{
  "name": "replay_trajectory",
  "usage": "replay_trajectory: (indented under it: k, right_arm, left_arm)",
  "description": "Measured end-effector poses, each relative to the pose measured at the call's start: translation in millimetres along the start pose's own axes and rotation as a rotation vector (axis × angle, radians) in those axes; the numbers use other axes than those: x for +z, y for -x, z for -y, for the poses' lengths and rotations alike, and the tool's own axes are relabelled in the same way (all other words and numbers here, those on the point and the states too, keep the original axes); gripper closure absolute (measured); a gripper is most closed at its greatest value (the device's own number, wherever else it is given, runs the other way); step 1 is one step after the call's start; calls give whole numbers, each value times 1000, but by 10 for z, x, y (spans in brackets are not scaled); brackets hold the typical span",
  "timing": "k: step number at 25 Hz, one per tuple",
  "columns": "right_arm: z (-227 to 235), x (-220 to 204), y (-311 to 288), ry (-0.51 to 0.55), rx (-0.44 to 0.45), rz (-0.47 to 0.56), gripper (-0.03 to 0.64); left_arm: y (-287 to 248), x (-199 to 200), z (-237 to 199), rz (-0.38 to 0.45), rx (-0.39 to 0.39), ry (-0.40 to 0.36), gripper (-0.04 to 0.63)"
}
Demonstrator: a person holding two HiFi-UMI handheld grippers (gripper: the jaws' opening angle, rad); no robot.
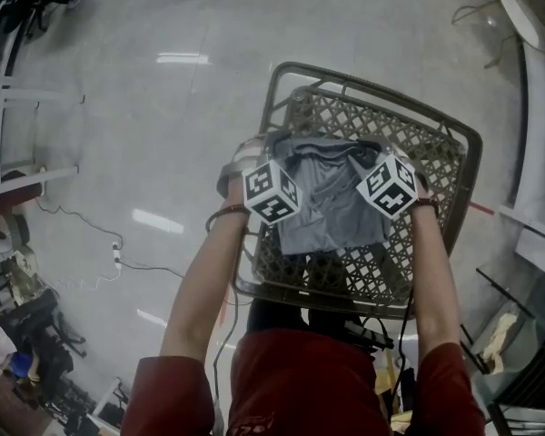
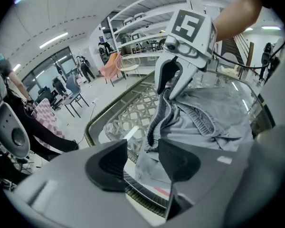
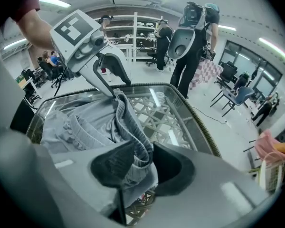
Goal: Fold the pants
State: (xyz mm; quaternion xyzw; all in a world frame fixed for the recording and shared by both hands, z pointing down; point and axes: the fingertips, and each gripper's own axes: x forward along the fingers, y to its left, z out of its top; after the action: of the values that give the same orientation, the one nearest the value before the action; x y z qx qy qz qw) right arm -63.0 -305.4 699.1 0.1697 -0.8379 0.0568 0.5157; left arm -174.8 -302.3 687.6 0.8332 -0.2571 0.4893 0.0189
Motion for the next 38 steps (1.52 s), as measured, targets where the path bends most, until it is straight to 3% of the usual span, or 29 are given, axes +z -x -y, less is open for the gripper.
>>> replay_trajectory:
  k: [4, 9, 13, 21, 26, 31, 34, 38]
  right_arm:
    - [17, -17, -8, -18, -26, 6, 502]
    - [12, 59, 73, -23, -56, 29, 500]
    - [-18, 170, 257, -24, -75, 75, 495]
    - [-630, 365, 316, 102, 146, 63, 494]
    - [-998, 380, 245, 231, 308, -24, 495]
    - [-1182, 306, 84, 322, 398, -124, 495]
    - [-1218, 288, 21, 352, 407, -152, 515]
    - [-1273, 250, 37, 385, 434, -193, 563]
  left_arm:
    - [29, 49, -59, 24, 9, 21, 383]
    - [-32, 77, -255, 56, 56, 101, 387]
    - [-142, 87, -313, 25, 62, 83, 388]
    - [-2, 120, -257, 30, 87, 62, 390]
    - [285, 46, 17, 34, 82, 37, 396]
    - [467, -56, 364, 54, 54, 85, 475]
    - [542, -102, 486, 77, 65, 137, 573]
    - [656, -129, 547, 118, 86, 241, 589]
